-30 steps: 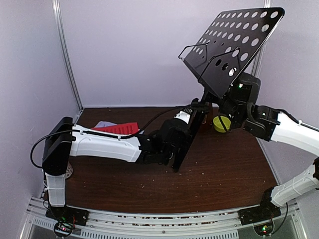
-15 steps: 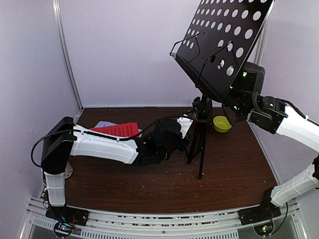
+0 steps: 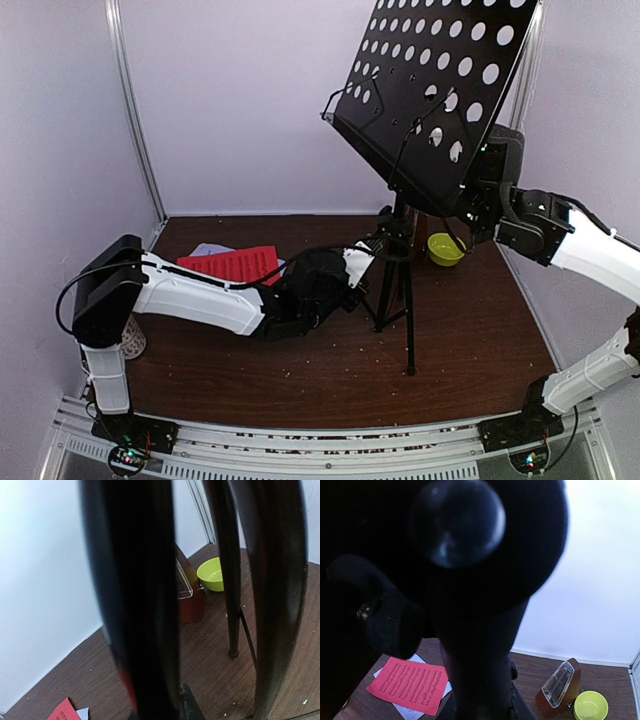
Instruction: Set up the instrument practice props
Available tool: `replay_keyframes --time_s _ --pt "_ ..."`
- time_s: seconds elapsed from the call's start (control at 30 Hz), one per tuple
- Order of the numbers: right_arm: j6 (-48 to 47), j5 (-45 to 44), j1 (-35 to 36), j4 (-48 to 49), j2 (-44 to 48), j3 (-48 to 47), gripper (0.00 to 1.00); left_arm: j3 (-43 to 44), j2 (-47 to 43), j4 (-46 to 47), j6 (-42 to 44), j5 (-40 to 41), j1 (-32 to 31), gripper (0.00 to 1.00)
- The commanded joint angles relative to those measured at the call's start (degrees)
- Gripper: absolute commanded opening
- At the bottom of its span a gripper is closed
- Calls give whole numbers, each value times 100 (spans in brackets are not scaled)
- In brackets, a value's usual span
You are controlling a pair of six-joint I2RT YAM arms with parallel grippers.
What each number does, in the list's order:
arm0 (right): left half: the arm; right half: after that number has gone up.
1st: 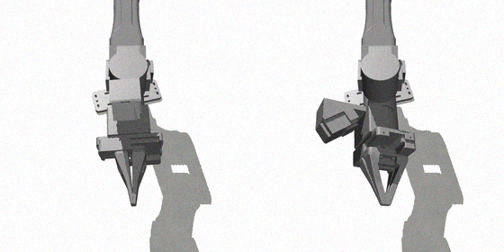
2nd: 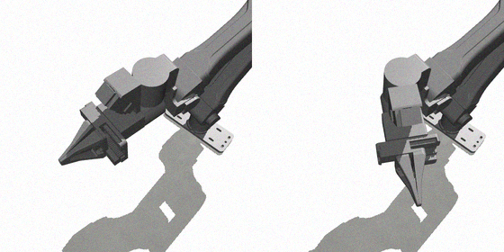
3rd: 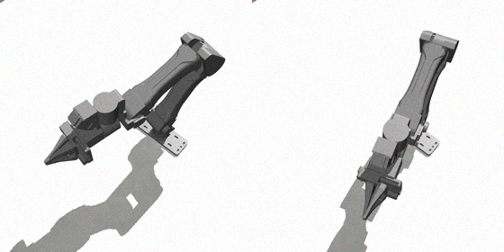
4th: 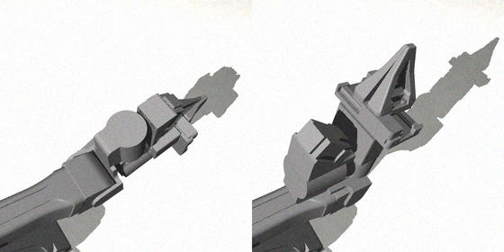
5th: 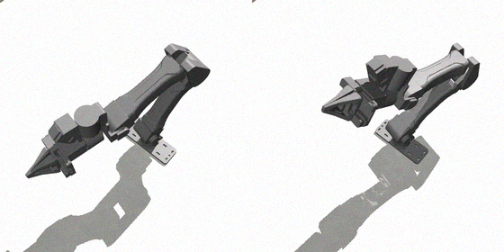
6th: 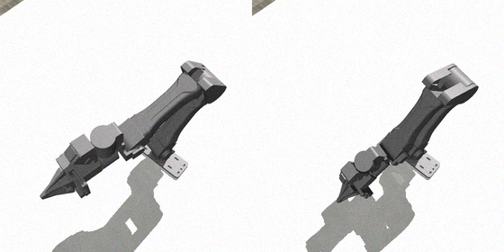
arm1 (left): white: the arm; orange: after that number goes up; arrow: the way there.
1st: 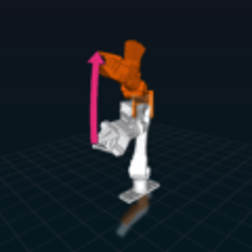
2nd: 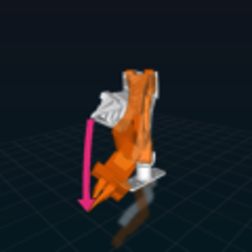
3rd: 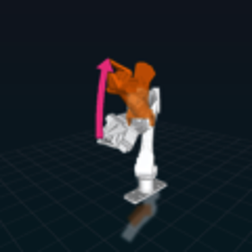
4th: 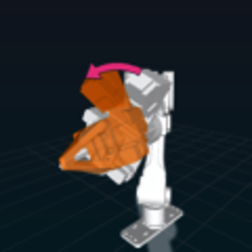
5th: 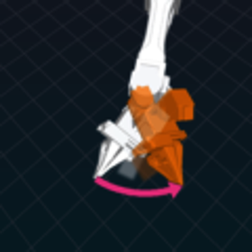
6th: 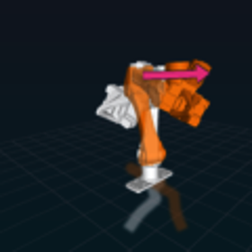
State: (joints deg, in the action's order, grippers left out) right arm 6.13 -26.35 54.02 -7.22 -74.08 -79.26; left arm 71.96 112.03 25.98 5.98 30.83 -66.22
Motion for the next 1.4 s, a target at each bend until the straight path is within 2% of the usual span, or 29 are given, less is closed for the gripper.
replay_keyframes --time_s 0.0,0.13,0.43,0.6,0.73,0.87,1.07,1.37 --pt "-215 323 4 1751 268 -687 0 -450 -21 -595 1221 -369 -93 3" --pt "-188 548 8 1809 226 -639 0 -606 -131 -508 1231 -159 -17 5" --pt "245 979 4 2032 -46 -403 0 -1085 -401 378 872 -207 21 19" --pt "413 1044 3 2152 -240 -335 0 -1195 -477 724 724 -278 21 34" --pt "380 1072 8 2155 -290 -369 0 -1412 -730 1168 748 -421 19 52" --pt "369 1153 5 2167 -317 -371 0 -1418 -902 1311 917 -503 -13 61" --pt "335 1276 4 2193 -313 -374 0 -1193 -944 1377 1294 -513 -39 58" --pt "21 1508 -4 2131 -262 -536 0 -1125 -767 1156 1709 -339 -23 28"
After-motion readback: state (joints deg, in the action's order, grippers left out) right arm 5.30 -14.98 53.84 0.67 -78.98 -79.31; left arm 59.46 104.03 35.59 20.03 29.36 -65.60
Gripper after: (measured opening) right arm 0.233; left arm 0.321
